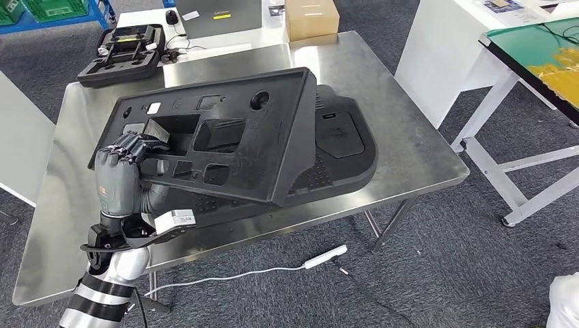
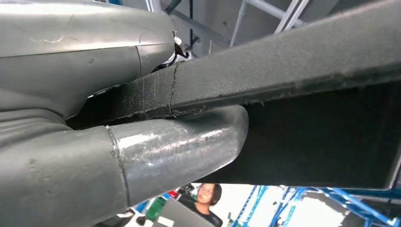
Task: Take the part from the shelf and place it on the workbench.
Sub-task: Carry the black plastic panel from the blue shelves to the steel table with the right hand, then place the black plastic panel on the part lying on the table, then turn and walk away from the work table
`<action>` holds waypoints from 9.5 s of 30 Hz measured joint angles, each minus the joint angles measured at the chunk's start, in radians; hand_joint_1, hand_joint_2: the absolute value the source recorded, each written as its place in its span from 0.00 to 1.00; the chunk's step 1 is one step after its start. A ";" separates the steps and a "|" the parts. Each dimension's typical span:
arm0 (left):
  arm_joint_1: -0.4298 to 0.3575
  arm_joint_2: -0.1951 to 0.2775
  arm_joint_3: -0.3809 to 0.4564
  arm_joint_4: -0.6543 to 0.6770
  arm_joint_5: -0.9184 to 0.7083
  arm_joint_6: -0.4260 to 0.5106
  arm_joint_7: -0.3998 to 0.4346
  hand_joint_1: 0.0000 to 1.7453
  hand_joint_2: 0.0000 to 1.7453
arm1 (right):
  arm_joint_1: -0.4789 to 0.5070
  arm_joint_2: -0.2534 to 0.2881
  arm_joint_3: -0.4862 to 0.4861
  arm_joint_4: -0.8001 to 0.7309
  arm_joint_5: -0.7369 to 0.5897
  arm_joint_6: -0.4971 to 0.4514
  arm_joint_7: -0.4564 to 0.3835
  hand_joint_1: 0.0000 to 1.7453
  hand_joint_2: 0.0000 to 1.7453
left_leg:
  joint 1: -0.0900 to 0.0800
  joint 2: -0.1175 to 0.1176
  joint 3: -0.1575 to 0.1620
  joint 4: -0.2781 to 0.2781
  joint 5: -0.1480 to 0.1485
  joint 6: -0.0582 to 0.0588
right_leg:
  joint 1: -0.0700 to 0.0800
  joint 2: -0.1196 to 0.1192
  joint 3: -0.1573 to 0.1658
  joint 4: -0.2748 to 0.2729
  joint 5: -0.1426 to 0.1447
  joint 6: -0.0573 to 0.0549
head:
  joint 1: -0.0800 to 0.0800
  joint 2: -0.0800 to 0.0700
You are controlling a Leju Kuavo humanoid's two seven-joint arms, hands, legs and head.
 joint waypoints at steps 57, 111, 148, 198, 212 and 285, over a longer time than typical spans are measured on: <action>-0.266 -0.020 -0.245 0.283 -0.464 -0.268 0.309 1.00 0.00 | -0.002 0.003 0.006 0.001 0.042 0.025 0.017 0.00 0.00 | -0.027 -0.012 -0.016 -0.102 0.060 0.040 | 0.022 0.022 -0.037 0.010 0.015 0.015 | -0.008 0.000; -0.504 -0.144 -0.543 0.746 -0.411 -0.467 0.293 0.00 1.00 | -0.001 -0.010 0.023 0.001 0.072 0.062 0.012 0.00 0.00 | -0.029 -0.013 -0.019 -0.102 0.060 0.040 | 0.023 0.021 -0.038 0.009 0.015 0.016 | -0.008 0.000; -0.480 -0.022 -0.453 0.734 -0.348 -0.465 0.320 0.00 0.00 | -0.001 -0.016 0.022 0.001 0.068 0.063 0.013 0.00 0.00 | -0.029 -0.013 -0.017 -0.102 0.060 0.041 | 0.022 0.021 -0.036 0.009 0.015 0.016 | -0.008 0.000; -0.514 0.013 -0.280 0.866 -0.625 -0.280 0.692 0.00 1.00 | 0.000 -0.019 0.013 0.001 0.080 0.059 0.017 0.00 0.00 | -0.029 -0.013 -0.009 -0.102 0.060 0.040 | 0.023 0.022 -0.028 0.009 0.015 0.016 | -0.008 0.000; -0.502 0.035 -0.118 0.863 -0.459 -0.082 0.662 0.00 0.25 | 0.000 -0.010 0.010 0.001 0.085 0.039 0.017 0.00 0.00 | -0.029 -0.013 -0.009 -0.102 0.060 0.040 | 0.023 0.022 -0.028 0.009 0.015 0.016 | -0.008 0.000; -0.104 0.052 0.550 0.460 0.690 -0.376 0.070 0.00 0.00 | -0.007 -0.034 -0.019 -0.003 0.084 0.035 0.012 0.00 0.00 | 0.005 -0.004 0.033 -0.066 0.001 -0.003 | 0.012 0.006 -0.069 0.026 0.052 0.031 | -0.014 0.000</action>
